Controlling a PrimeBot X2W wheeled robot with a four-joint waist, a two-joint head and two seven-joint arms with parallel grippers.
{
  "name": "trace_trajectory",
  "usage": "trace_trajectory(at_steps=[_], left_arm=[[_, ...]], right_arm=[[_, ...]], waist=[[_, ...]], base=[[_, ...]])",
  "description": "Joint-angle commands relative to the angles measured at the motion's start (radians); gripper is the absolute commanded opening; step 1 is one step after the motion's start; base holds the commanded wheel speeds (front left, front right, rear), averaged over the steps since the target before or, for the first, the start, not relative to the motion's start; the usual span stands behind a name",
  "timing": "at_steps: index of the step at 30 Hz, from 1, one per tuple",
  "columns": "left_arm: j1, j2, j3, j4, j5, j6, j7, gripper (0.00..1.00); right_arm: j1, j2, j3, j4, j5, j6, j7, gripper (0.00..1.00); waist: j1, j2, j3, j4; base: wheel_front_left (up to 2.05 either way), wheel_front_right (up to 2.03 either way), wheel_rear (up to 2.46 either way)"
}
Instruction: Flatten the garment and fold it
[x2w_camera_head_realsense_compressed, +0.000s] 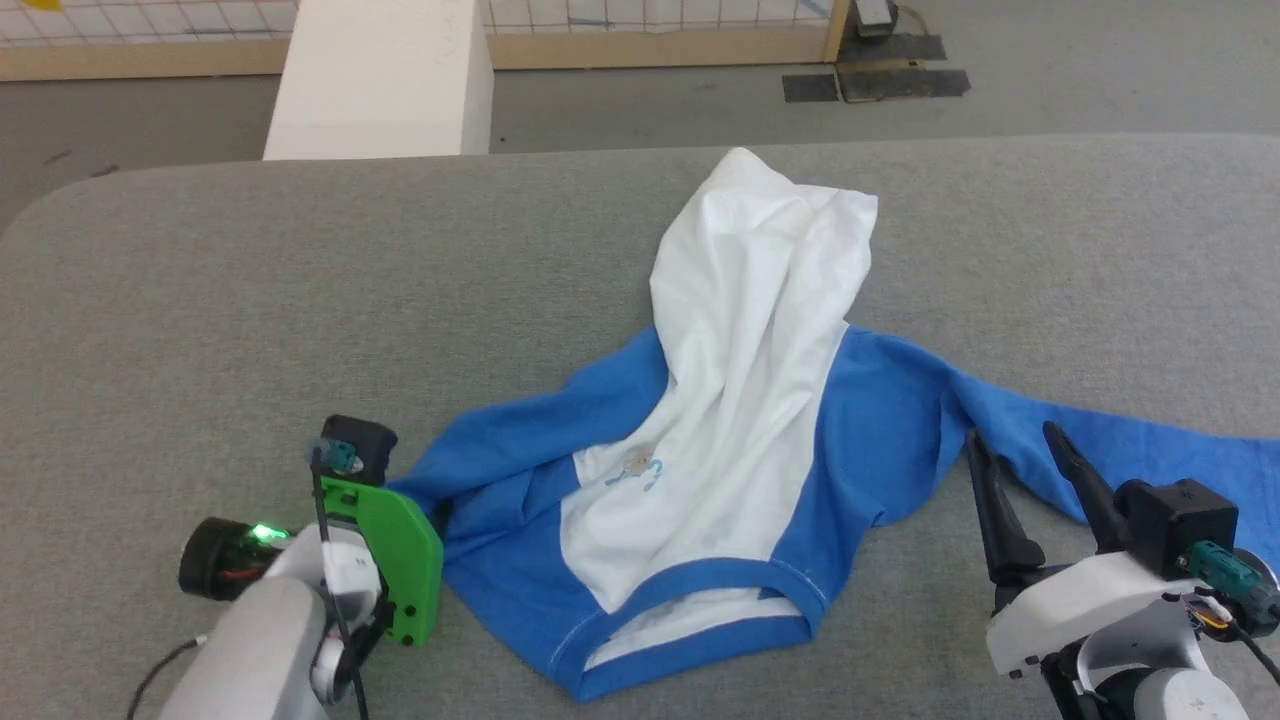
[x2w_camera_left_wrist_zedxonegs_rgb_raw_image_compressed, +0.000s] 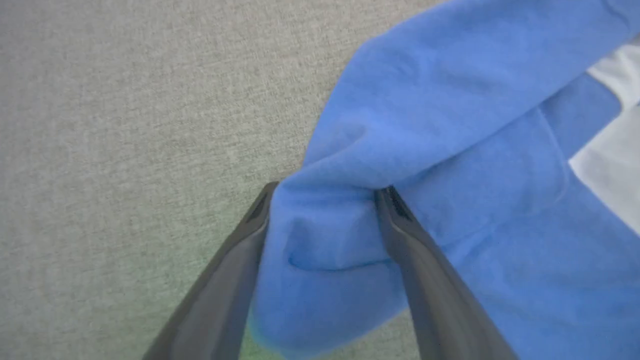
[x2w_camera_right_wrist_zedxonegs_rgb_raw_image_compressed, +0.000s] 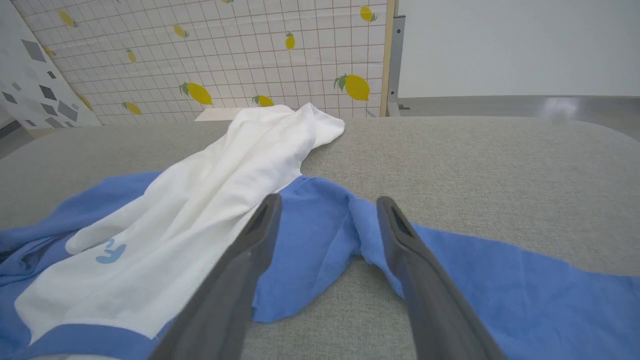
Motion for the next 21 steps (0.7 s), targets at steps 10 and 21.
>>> trace_trajectory(at_steps=[10,21], left_arm=[[-0.034,0.015,0.182,-0.036,-0.055,0.156,-0.172,0.0],[-0.035,-0.03,0.287,0.081,-0.113,0.185,-0.407,1.0]], right_arm=[[-0.02,0.002,0.003,-0.013,0.032,-0.002,-0.004,1.0],[-0.031,0.002,0.011,-0.009,0.032,-0.002,0.014,1.0]], waist=[[0.0,0.0,0.055,0.005],[0.0,0.0,0.049,0.046]], base=[[0.0,0.0,0.0],[0.0,0.0,0.0]])
